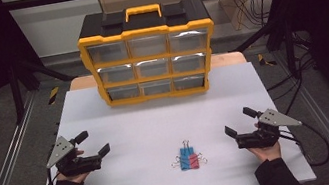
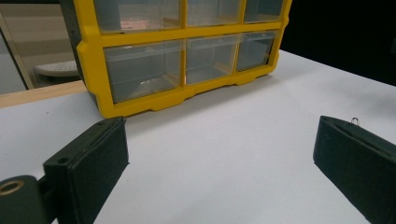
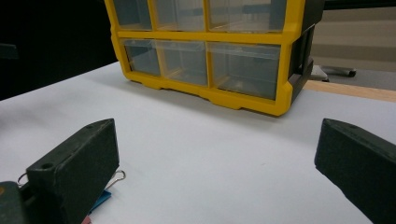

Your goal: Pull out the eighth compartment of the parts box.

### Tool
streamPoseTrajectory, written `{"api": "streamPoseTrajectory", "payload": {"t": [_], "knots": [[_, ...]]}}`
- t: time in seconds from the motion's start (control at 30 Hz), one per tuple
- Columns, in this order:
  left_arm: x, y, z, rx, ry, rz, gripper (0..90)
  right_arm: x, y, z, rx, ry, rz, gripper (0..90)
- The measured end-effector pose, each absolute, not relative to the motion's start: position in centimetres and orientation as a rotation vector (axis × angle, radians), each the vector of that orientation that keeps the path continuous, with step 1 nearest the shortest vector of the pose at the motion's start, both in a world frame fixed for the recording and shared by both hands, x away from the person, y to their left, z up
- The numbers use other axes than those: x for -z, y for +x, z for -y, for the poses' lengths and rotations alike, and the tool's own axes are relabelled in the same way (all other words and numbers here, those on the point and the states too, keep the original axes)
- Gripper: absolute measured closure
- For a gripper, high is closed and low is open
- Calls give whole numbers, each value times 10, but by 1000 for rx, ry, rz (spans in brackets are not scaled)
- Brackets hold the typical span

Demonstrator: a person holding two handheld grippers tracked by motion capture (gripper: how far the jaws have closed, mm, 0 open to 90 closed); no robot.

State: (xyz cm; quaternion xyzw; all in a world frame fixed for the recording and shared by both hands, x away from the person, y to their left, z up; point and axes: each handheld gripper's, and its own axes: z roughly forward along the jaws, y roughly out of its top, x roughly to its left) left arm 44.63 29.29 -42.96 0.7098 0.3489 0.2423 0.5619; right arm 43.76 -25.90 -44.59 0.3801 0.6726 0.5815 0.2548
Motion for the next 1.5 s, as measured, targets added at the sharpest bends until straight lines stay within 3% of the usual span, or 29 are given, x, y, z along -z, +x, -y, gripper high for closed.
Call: {"api": "streamPoseTrajectory", "payload": {"t": [0.57, 1.5], "knots": [[426, 448, -289, -580, 1700, -792, 25, 446, 438, 260, -1578, 1013, -1830, 4], [382, 474, -250, -699, 1878, -576, 28, 447, 438, 258, -1554, 1020, -1842, 4]]}}
